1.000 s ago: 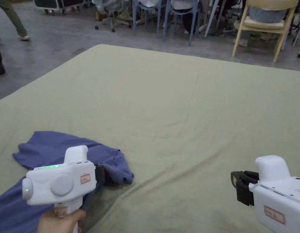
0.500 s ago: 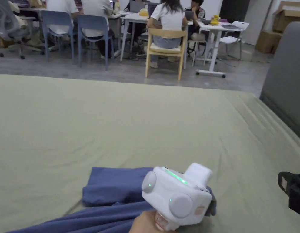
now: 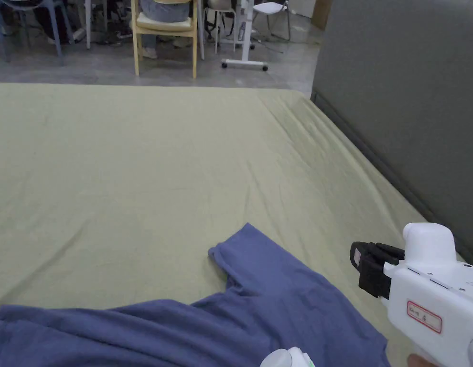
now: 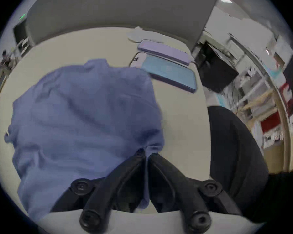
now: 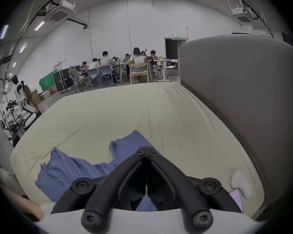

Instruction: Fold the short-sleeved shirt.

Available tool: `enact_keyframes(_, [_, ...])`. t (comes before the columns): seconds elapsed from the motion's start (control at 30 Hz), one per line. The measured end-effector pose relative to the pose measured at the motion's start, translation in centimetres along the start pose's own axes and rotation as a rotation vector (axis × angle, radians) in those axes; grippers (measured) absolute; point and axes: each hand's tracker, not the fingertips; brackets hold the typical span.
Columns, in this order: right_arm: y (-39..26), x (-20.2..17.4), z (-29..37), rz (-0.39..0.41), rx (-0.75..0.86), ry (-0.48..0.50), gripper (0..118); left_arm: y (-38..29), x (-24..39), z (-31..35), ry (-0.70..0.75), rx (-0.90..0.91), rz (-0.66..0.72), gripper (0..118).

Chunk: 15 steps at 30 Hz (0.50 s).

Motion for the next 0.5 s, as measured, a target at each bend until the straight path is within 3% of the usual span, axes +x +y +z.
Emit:
enact_keyframes(0.07, [-0.1, -0.5, -0.5, -0.003, -0.008, 0.014, 3, -0.3, -1.7, 0.6, -0.023, 0.042, 0.127, 13])
enact_keyframes(0.13, [-0.1, -1.1, -0.3, -0.010, -0.005, 0.030, 3, -0.9, -2.5, 2.0, -0.042, 0.096, 0.239, 59])
enact_keyframes(0.27, [0.6, -2.3, 0.6, 0.005, 0.014, 0.045, 3, -5.5, -3.8, 10.7, -0.054, 0.340, 0.423, 71])
enact_keyframes(0.37, [0.5, -3.1, 1.2, 0.022, 0.015, 0.057, 3, -11.8, -3.7, 19.9, 0.233, 0.480, 0.534, 73])
enact_keyframes(0.4, [0.3, -3.5, 1.4, 0.021, 0.015, 0.064, 3, -14.1, -3.1, 22.5, 0.351, 0.523, 0.578, 69])
enact_keyframes(0.43, [-0.1, -3.9, 1.6, 0.022, 0.013, 0.074, 3, -16.8, -2.0, 25.6, 0.485, 0.571, 0.619, 49])
enact_keyframes(0.47, [-0.6, -4.5, 1.9, 0.027, 0.010, 0.080, 3, -19.6, -0.7, 27.9, 0.595, 0.611, 0.670, 0])
enact_keyframes(0.5, [-1.1, -5.0, 2.2, 0.034, 0.007, 0.081, 3, -21.7, 0.2, 29.4, 0.665, 0.629, 0.743, 0])
